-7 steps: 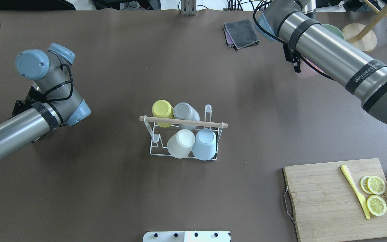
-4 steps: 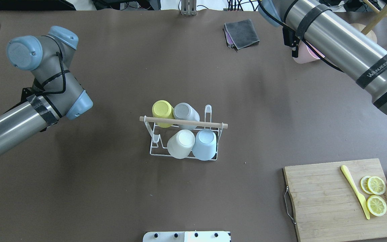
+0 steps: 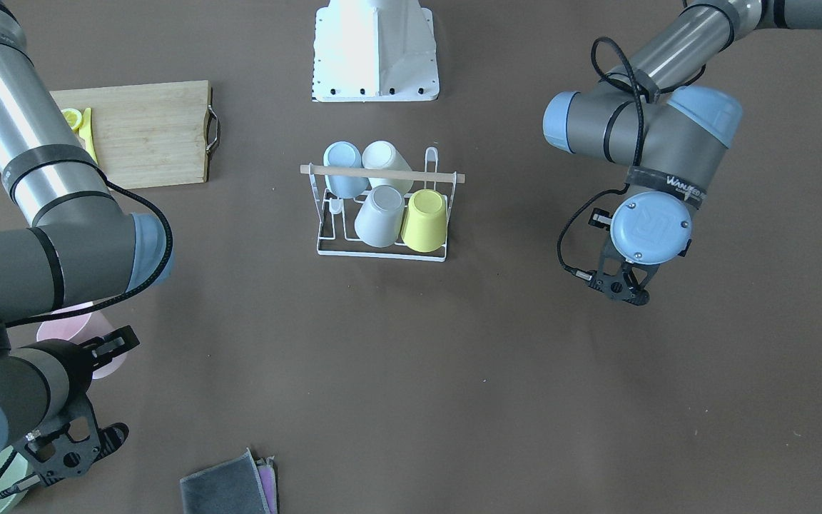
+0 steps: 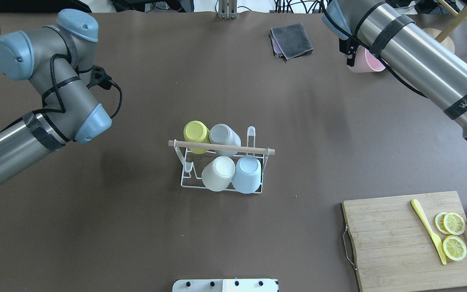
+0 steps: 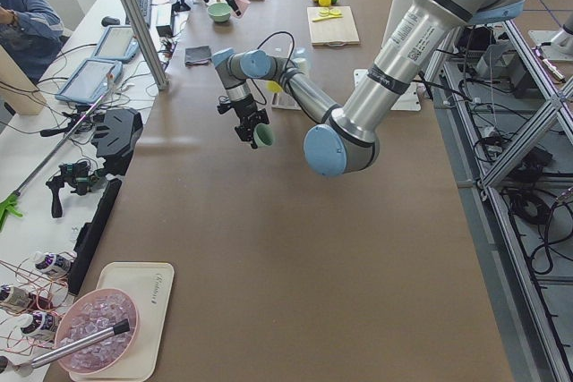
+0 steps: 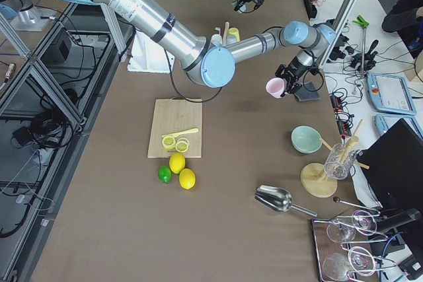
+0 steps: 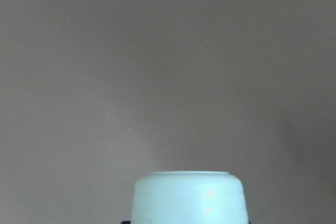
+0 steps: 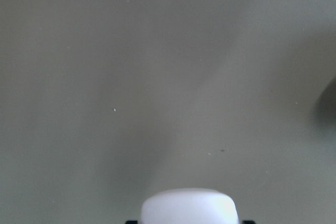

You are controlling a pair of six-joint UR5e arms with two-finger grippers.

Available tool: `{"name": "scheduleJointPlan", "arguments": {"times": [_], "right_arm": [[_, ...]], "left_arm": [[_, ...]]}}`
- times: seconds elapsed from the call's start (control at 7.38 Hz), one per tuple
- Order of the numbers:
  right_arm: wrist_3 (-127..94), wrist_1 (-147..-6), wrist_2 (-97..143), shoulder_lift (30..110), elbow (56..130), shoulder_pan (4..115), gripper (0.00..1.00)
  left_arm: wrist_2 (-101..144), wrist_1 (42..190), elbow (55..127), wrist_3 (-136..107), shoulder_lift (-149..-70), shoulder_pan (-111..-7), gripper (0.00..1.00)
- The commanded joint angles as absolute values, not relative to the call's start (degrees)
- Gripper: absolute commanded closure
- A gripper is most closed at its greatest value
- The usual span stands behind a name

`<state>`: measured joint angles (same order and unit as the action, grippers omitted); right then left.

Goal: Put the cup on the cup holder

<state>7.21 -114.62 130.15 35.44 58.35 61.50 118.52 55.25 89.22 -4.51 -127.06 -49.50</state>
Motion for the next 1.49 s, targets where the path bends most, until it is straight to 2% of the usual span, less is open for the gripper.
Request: {"name": "scheduleJointPlan", "arguments": {"times": [0.0,0.27,0.68,1.08,1.36], "right_arm": [[0.28,-104.72,131.13,39.1,65.02,60.91,1.0],[-7.33,-98.39,130.96,44.36,75.19,59.42,1.0],[-16.31,-75.58,130.96,51.66,78.83,57.4,1.0],[-19.69,-59.63,127.98,52.12,78.84,54.94,1.0],[-22.91,-46.31,127.79,53.69,78.84,54.49,1.0]], "left_arm": [[118.3,60.96,95.07,-5.62,-126.39,-49.74,0.51],[118.3,65.18,103.76,-14.53,-123.67,-49.4,0.51],[118.39,78.94,112.4,-23.79,-116.83,-48.87,0.52],[118.21,108.69,111.1,-34.62,-109.72,-47.37,0.53],[114.72,131.55,107.25,-34.81,-104.27,-47.37,0.56]]}}
